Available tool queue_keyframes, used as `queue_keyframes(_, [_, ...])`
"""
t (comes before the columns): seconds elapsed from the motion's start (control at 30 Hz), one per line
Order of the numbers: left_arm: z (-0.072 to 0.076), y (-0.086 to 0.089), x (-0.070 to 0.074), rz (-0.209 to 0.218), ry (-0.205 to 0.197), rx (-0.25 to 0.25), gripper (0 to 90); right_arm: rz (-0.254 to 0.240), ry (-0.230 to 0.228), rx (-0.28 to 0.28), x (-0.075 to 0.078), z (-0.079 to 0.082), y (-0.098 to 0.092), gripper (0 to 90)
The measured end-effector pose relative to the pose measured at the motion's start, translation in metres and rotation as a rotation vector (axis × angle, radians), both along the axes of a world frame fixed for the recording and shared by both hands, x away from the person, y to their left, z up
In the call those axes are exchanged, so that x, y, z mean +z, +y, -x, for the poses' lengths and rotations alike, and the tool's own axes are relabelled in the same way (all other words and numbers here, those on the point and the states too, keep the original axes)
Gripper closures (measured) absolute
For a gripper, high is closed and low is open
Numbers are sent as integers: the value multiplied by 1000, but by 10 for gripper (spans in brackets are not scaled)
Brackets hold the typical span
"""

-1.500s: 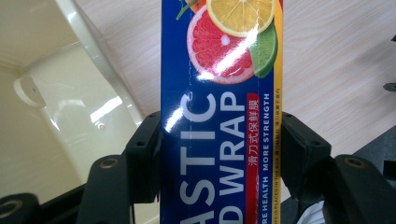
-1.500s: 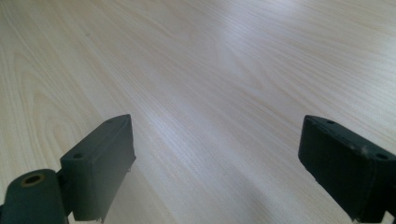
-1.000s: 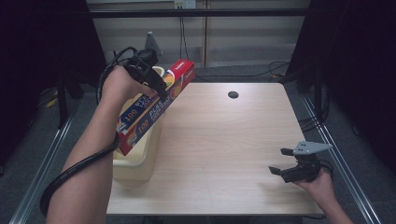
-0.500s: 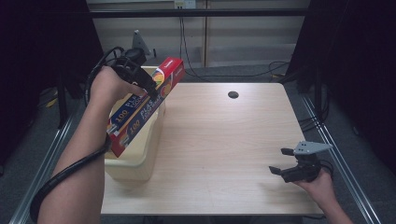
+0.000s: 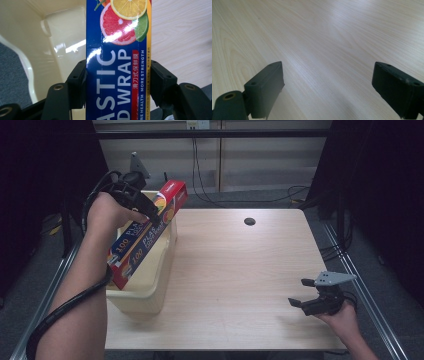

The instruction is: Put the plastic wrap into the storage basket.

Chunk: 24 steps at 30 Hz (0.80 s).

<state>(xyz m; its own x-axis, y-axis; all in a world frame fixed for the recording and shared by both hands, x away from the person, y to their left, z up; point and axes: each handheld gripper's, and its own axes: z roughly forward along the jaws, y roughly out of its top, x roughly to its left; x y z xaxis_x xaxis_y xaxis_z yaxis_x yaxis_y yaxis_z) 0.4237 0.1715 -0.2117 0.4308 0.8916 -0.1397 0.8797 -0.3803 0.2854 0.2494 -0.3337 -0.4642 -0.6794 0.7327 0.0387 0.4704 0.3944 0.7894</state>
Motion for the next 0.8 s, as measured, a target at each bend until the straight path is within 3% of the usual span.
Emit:
queue_keyframes(0.13, [0,6,-2,6,1,42,407,0,-2,-5,1,1,-1,102])
queue_keyframes(0.8, [3,16,-5,-15,5,125,406,-5,-7,2,2,2,0,102])
